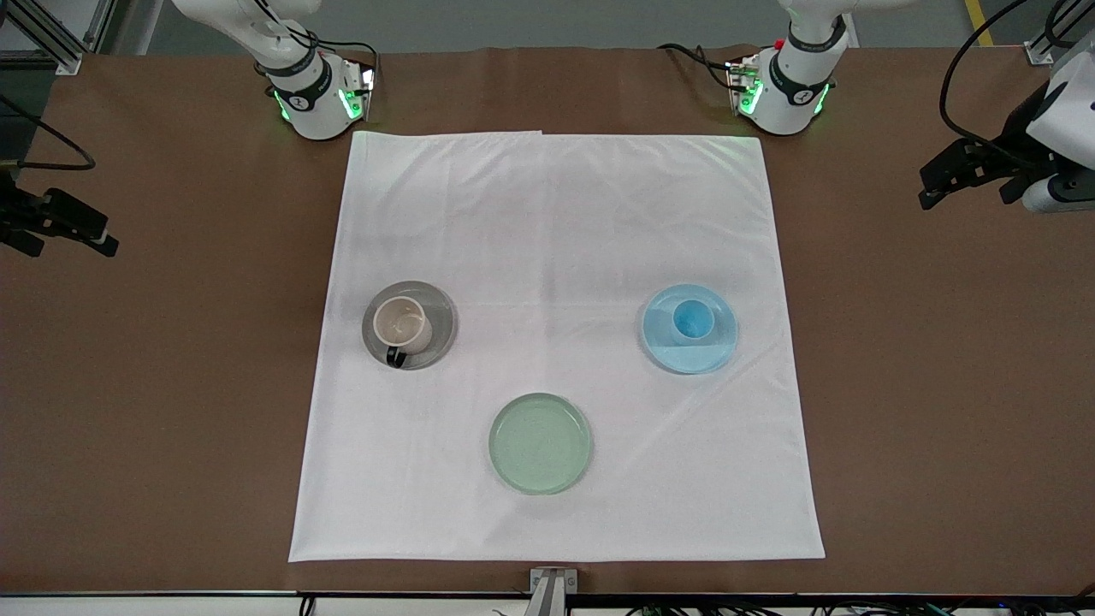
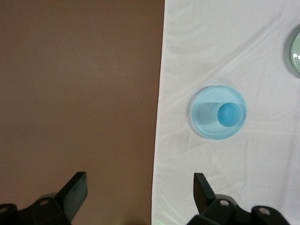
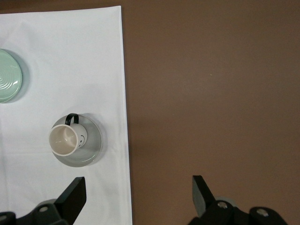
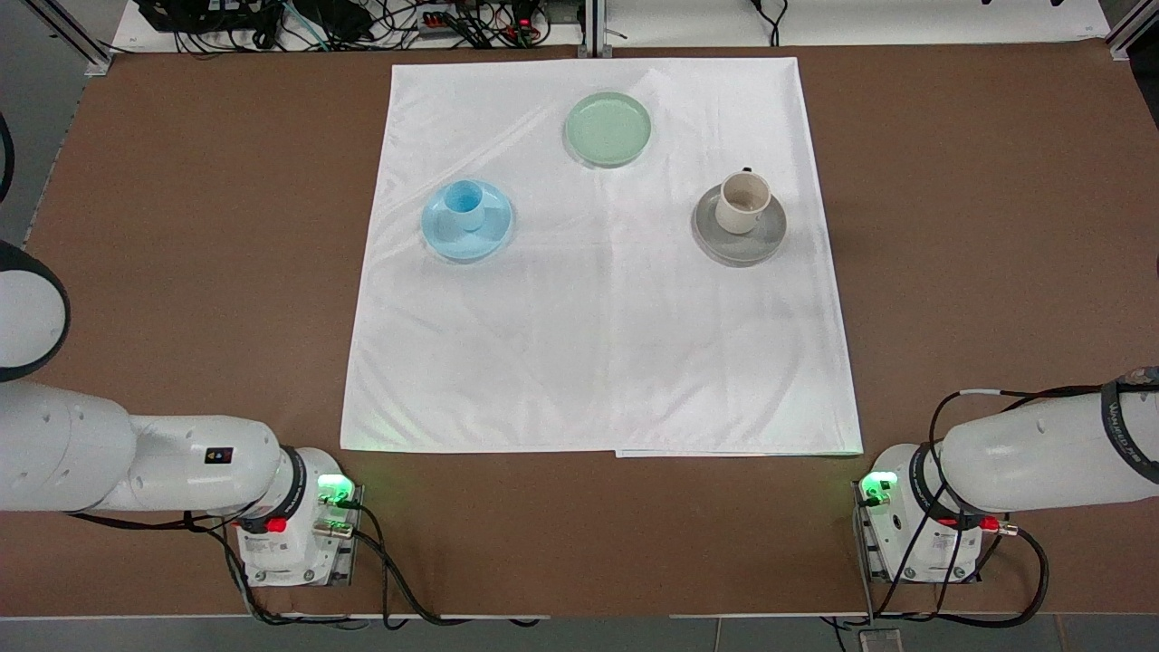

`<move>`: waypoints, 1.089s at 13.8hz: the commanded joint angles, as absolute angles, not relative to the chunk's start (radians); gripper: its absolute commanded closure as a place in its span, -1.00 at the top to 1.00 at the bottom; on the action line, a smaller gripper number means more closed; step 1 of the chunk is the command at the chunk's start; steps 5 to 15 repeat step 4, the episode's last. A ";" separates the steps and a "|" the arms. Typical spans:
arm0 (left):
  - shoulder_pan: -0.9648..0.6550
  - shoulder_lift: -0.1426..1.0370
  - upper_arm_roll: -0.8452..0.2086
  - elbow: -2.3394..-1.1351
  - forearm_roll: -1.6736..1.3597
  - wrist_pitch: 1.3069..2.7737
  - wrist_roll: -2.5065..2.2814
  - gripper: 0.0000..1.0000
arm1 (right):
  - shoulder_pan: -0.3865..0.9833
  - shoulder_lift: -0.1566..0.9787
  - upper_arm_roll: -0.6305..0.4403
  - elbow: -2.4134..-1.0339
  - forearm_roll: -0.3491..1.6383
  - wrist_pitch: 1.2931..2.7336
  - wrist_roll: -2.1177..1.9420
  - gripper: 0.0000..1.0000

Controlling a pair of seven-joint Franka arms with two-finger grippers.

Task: Place blue cup in blue plate and white mug in gray plate

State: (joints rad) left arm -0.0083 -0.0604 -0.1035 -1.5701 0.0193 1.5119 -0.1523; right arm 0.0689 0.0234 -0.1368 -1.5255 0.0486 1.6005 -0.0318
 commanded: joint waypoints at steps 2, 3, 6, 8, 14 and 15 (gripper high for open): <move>-0.008 -0.048 -0.107 -1.545 0.040 1.502 -0.138 1.00 | 0.052 0.021 -0.120 -1.517 0.037 1.597 -0.034 1.00; -0.008 -0.046 -0.107 -1.545 0.040 1.502 -0.138 1.00 | 0.052 0.021 -0.120 -1.510 0.038 1.597 -0.032 1.00; -0.009 -0.048 -0.107 -1.545 0.038 1.502 -0.138 1.00 | 0.052 0.020 -0.120 -1.503 0.037 1.597 -0.032 1.00; -0.009 -0.048 -0.107 -1.545 0.038 1.502 -0.138 1.00 | 0.052 0.020 -0.120 -1.503 0.037 1.597 -0.032 1.00; -0.009 -0.048 -0.107 -1.545 0.038 1.502 -0.138 1.00 | 0.052 0.020 -0.120 -1.503 0.037 1.597 -0.032 1.00; -0.009 -0.048 -0.107 -1.545 0.038 1.502 -0.138 1.00 | 0.052 0.020 -0.120 -1.503 0.037 1.597 -0.032 1.00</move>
